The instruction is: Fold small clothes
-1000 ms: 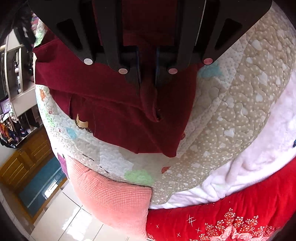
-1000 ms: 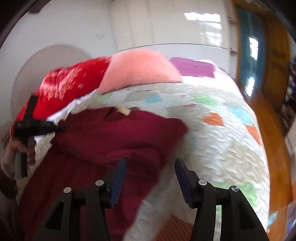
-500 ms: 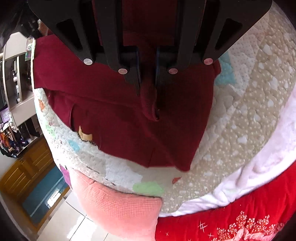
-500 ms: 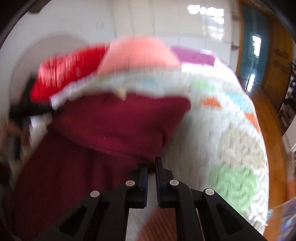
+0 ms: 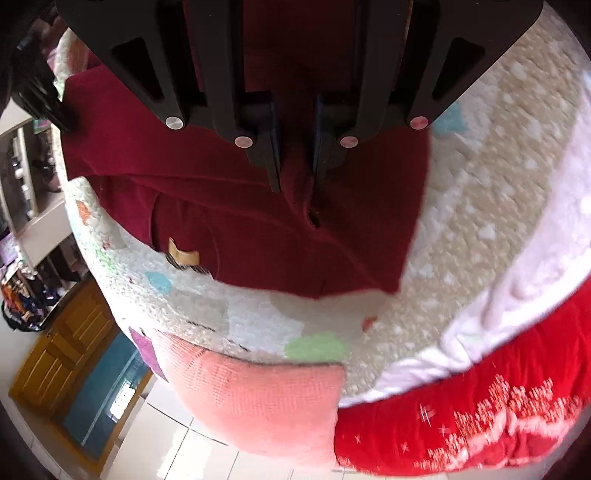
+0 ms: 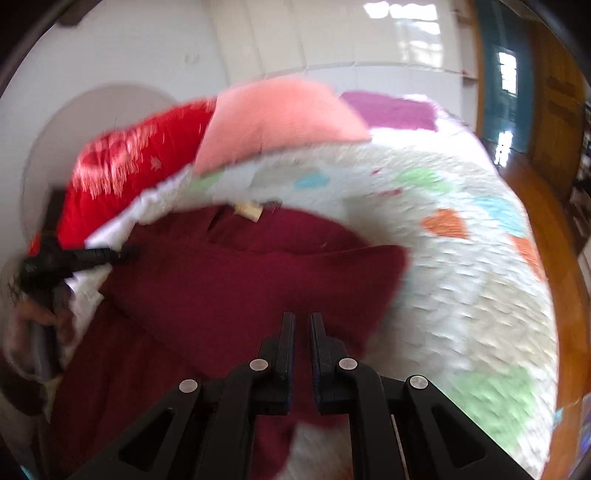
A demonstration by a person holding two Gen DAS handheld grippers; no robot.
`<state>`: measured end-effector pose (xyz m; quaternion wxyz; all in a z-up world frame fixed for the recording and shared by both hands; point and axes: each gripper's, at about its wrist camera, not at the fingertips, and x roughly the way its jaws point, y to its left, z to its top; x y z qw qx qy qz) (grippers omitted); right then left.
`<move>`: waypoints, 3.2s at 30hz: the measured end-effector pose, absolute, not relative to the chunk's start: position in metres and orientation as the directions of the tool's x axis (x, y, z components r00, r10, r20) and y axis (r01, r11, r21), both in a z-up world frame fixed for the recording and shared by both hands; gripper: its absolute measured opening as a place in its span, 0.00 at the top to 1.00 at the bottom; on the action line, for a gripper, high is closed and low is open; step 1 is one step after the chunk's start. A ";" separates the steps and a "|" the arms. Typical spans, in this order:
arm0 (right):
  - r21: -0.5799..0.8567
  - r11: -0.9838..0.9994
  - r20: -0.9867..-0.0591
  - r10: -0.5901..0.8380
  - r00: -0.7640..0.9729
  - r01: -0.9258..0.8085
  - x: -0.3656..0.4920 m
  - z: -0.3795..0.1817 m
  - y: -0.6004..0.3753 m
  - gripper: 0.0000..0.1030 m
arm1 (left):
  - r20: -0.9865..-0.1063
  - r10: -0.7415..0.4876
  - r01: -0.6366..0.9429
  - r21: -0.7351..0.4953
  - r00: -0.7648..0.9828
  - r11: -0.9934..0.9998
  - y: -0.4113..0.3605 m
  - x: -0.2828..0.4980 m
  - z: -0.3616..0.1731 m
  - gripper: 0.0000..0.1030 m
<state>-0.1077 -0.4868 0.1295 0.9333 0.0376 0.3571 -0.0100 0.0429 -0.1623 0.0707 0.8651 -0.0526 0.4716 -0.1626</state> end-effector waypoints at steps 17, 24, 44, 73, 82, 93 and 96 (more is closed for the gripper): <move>-0.067 0.989 -0.709 -0.139 0.692 0.130 -0.114 0.089 -0.468 0.81 | -0.780 -0.359 0.170 -0.317 0.512 0.933 -0.112 0.016 0.079 0.83; -0.004 0.986 -0.680 -0.123 0.723 0.165 -0.139 0.111 -0.460 0.79 | -0.807 -0.335 0.231 -0.252 0.486 0.940 -0.147 0.007 0.058 0.66; 0.264 0.949 -0.662 0.049 0.748 0.171 -0.188 0.071 -0.458 0.84 | -0.825 -0.354 0.123 -0.335 0.441 0.934 -0.062 -0.071 0.043 0.55; 0.321 0.945 -0.660 0.172 0.731 0.068 -0.325 0.054 -0.413 0.92 | -0.856 -0.343 0.150 -0.308 0.386 0.939 -0.030 -0.176 0.036 0.44; 0.231 0.961 -0.665 0.043 0.746 0.151 -0.349 0.066 -0.421 0.92 | -0.847 -0.364 0.161 -0.327 0.388 0.931 -0.016 -0.197 0.035 0.44; 0.442 0.888 -0.638 0.209 0.741 0.130 -0.386 0.055 -0.438 0.63 | -0.858 -0.294 0.186 -0.236 0.420 0.954 -0.026 -0.210 0.035 0.44; 0.469 0.876 -0.628 0.243 0.739 0.111 -0.402 0.052 -0.438 0.63 | -0.864 -0.275 0.195 -0.210 0.422 0.958 -0.029 -0.213 0.036 0.43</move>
